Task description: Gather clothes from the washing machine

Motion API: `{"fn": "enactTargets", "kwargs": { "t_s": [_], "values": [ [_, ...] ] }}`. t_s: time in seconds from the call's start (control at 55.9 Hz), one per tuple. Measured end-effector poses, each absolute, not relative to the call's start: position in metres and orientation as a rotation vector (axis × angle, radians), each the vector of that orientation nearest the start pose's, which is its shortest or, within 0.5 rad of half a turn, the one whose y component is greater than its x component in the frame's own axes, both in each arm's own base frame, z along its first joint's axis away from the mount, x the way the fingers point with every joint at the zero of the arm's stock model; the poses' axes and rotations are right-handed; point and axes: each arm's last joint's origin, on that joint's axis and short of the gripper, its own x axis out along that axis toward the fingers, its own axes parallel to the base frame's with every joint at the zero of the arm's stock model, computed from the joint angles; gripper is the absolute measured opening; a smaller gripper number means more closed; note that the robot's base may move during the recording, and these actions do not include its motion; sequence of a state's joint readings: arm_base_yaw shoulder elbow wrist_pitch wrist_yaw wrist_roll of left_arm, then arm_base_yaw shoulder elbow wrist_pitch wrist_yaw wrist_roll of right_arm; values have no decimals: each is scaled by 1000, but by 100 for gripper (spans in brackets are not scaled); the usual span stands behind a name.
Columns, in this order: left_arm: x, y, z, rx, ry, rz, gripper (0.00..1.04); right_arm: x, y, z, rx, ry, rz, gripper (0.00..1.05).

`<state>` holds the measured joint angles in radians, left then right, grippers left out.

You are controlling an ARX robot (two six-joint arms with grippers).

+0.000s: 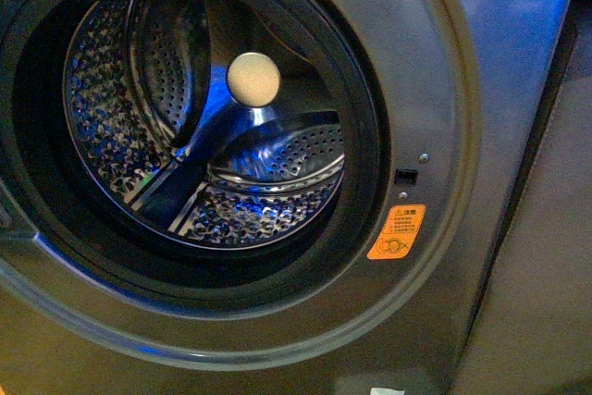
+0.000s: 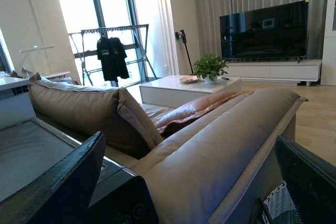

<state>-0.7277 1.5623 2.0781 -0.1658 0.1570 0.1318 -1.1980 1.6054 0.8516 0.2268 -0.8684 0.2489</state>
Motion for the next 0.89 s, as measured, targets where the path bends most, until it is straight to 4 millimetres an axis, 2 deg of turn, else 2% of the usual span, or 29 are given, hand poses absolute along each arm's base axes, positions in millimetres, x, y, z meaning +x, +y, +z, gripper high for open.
{"fn": "enactTargets", "kwargs": {
  "t_s": [0.143, 0.304, 0.376, 0.483, 0.59, 0.68, 0.805, 0.895],
  "values": [
    [215, -197, 574, 20, -404, -850, 98, 146, -242, 256, 541, 100, -223, 97],
    [215, -197, 574, 20, -404, -850, 98, 159, -181, 305, 412, -26, -95, 97],
    [215, -197, 574, 20, -404, -850, 98, 163, -150, 318, 385, -69, -38, 97],
    [215, -197, 574, 20, -404, -850, 98, 165, -106, 325, 337, -134, 42, 97],
    [215, -197, 574, 20, -404, -850, 98, 159, -63, 321, 287, -232, 99, 97],
    [215, -197, 574, 20, -404, -850, 98, 150, -34, 306, 254, -313, 107, 97],
    [215, -197, 574, 20, -404, -850, 98, 140, 1, 266, 208, -367, 60, 97],
    [215, -197, 574, 20, -404, -850, 98, 131, 26, 218, 193, -307, 59, 97]
  ]
}}
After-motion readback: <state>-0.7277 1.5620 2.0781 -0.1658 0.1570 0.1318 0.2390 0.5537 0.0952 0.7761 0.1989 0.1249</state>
